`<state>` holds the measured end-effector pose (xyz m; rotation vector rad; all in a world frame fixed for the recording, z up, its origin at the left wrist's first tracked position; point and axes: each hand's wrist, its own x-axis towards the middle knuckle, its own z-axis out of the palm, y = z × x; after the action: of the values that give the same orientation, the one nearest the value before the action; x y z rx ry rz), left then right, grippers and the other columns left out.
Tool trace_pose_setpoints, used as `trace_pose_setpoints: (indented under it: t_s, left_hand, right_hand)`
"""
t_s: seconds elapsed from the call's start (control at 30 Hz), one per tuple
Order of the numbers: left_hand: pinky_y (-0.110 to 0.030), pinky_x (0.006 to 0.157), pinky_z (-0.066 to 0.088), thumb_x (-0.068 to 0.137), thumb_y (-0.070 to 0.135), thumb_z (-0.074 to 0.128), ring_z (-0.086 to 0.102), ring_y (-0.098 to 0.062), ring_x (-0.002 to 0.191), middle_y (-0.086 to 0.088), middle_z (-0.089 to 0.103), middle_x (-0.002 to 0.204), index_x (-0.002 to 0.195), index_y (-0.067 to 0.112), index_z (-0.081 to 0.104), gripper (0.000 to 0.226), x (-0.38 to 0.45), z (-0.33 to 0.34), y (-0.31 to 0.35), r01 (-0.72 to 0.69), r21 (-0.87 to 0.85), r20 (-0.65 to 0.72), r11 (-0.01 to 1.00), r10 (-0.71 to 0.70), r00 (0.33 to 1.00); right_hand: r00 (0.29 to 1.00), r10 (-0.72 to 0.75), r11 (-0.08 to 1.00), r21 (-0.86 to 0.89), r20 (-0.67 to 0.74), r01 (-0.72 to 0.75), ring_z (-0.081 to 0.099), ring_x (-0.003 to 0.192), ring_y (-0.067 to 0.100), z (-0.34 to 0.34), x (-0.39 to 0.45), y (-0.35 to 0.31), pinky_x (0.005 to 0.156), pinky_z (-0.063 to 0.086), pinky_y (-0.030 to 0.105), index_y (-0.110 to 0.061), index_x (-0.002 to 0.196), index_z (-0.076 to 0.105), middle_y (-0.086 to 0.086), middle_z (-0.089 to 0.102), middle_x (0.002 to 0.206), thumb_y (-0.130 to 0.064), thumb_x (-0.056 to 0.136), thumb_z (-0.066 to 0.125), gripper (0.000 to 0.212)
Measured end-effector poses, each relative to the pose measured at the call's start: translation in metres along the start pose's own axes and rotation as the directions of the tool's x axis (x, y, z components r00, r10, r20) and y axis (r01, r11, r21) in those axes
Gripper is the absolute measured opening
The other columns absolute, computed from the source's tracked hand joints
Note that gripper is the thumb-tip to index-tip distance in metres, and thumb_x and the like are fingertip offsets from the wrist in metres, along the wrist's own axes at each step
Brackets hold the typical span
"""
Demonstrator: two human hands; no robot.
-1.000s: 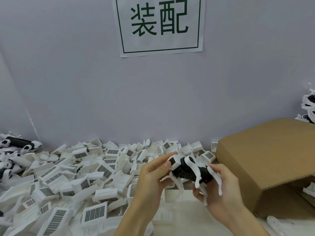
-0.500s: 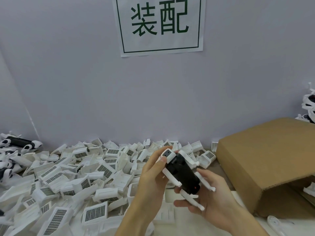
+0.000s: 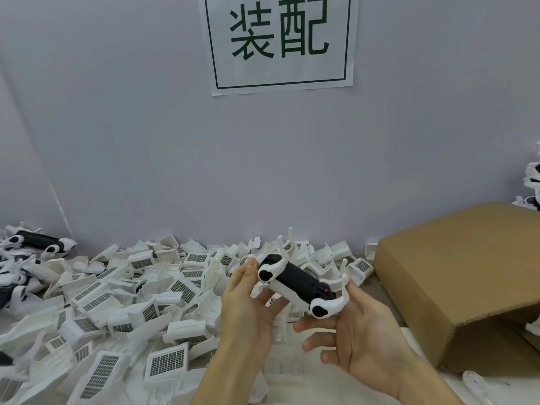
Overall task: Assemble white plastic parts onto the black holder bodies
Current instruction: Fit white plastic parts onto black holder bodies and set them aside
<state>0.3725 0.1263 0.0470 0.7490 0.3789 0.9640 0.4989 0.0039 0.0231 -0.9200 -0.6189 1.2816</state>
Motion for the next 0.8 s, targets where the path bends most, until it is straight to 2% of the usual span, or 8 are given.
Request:
trace_pose_setpoints:
  t_s: [0.07, 0.13, 0.23, 0.3, 0.4, 0.53, 0.67, 0.8]
  left_hand:
    - [-0.037, 0.056, 0.058, 0.097, 0.024, 0.062, 0.068, -0.025, 0.072, -0.009, 0.070, 0.091, 0.081, 0.014, 0.072, 0.021, 0.000, 0.002, 0.000, -0.002, 0.010, -0.026, 1.000, 0.002, 1.000]
    - [-0.037, 0.057, 0.059, 0.096, 0.026, 0.064, 0.069, -0.026, 0.075, -0.010, 0.070, 0.091, 0.084, 0.011, 0.065, 0.019, 0.000, 0.003, -0.001, -0.018, 0.012, -0.075, 1.000, 0.018, 0.997]
    - [-0.037, 0.059, 0.060, 0.093, 0.031, 0.068, 0.069, -0.031, 0.084, -0.014, 0.068, 0.098, 0.088, 0.008, 0.053, 0.027, 0.000, 0.004, -0.004, -0.047, 0.063, -0.148, 0.997, 0.056, 0.987]
    - [-0.038, 0.061, 0.061, 0.090, 0.033, 0.071, 0.070, -0.033, 0.089, -0.016, 0.064, 0.101, 0.091, 0.009, 0.050, 0.032, 0.000, 0.004, -0.006, -0.056, 0.133, -0.170, 0.990, 0.078, 0.982]
    - [-0.041, 0.066, 0.063, 0.080, 0.039, 0.075, 0.071, -0.040, 0.097, -0.022, 0.063, 0.109, 0.091, 0.008, 0.049, 0.042, -0.001, 0.005, -0.007, -0.067, 0.218, -0.159, 0.974, 0.103, 0.982]
    - [-0.039, 0.063, 0.062, 0.065, 0.047, 0.079, 0.074, -0.033, 0.084, -0.020, 0.065, 0.102, 0.086, 0.008, 0.050, 0.054, 0.000, 0.006, -0.010, -0.087, 0.286, -0.106, 0.954, 0.122, 0.987]
    - [-0.033, 0.064, 0.061, 0.061, 0.055, 0.077, 0.075, -0.023, 0.074, -0.017, 0.068, 0.094, 0.089, 0.006, 0.051, 0.062, 0.000, 0.005, -0.012, -0.100, 0.388, -0.064, 0.916, 0.135, 0.989]
    - [-0.023, 0.057, 0.054, 0.071, 0.056, 0.073, 0.070, -0.012, 0.062, -0.008, 0.075, 0.090, 0.102, 0.014, 0.062, 0.053, -0.006, 0.011, -0.010, -0.145, 0.566, 0.082, 0.812, 0.119, 0.989]
  right_hand:
    - [0.995, -0.053, 0.998, -0.020, -0.081, 0.051, 0.068, 0.081, 0.037, 0.001, 0.002, 0.002, 0.060, 0.050, 0.035, -0.001, 0.115, 0.072, 0.030, 0.068, 0.114, -0.060, 0.094, 0.039, 0.071]
    - [0.971, -0.147, 0.988, -0.079, -0.189, 0.134, 0.069, 0.089, 0.034, 0.001, 0.003, 0.002, 0.069, 0.049, 0.039, -0.004, 0.124, 0.066, 0.024, 0.069, 0.119, -0.052, 0.088, 0.050, 0.062]
    - [0.916, -0.293, 0.952, -0.169, -0.273, 0.254, 0.070, 0.097, 0.032, 0.003, 0.002, 0.002, 0.082, 0.048, 0.044, -0.022, 0.132, 0.061, 0.008, 0.074, 0.115, -0.035, 0.073, 0.070, 0.061]
    - [0.900, -0.337, 0.934, -0.218, -0.277, 0.283, 0.071, 0.103, 0.032, 0.008, 0.001, 0.003, 0.083, 0.051, 0.044, -0.036, 0.131, 0.058, 0.004, 0.074, 0.111, -0.029, 0.071, 0.070, 0.062]
    - [0.880, -0.383, 0.895, -0.350, -0.281, 0.278, 0.073, 0.101, 0.021, 0.016, 0.001, 0.007, 0.076, 0.055, 0.035, -0.055, 0.127, 0.051, -0.006, 0.073, 0.111, -0.039, 0.073, 0.086, 0.065]
    - [0.835, -0.447, 0.841, -0.469, -0.321, 0.270, 0.073, 0.085, 0.012, 0.016, 0.002, 0.008, 0.065, 0.054, 0.023, -0.043, 0.107, 0.069, -0.007, 0.074, 0.103, -0.054, 0.070, 0.070, 0.039]
    - [0.803, -0.470, 0.838, -0.472, -0.366, 0.275, 0.069, 0.072, 0.016, 0.009, 0.005, 0.008, 0.061, 0.052, 0.024, -0.029, 0.105, 0.070, 0.001, 0.074, 0.093, -0.058, 0.068, 0.067, 0.048]
    - [0.813, -0.457, 0.855, -0.431, -0.361, 0.289, 0.044, 0.049, 0.015, 0.001, 0.006, 0.004, 0.049, 0.035, 0.027, -0.030, 0.095, 0.074, 0.007, 0.073, 0.088, -0.058, 0.080, 0.060, 0.034]
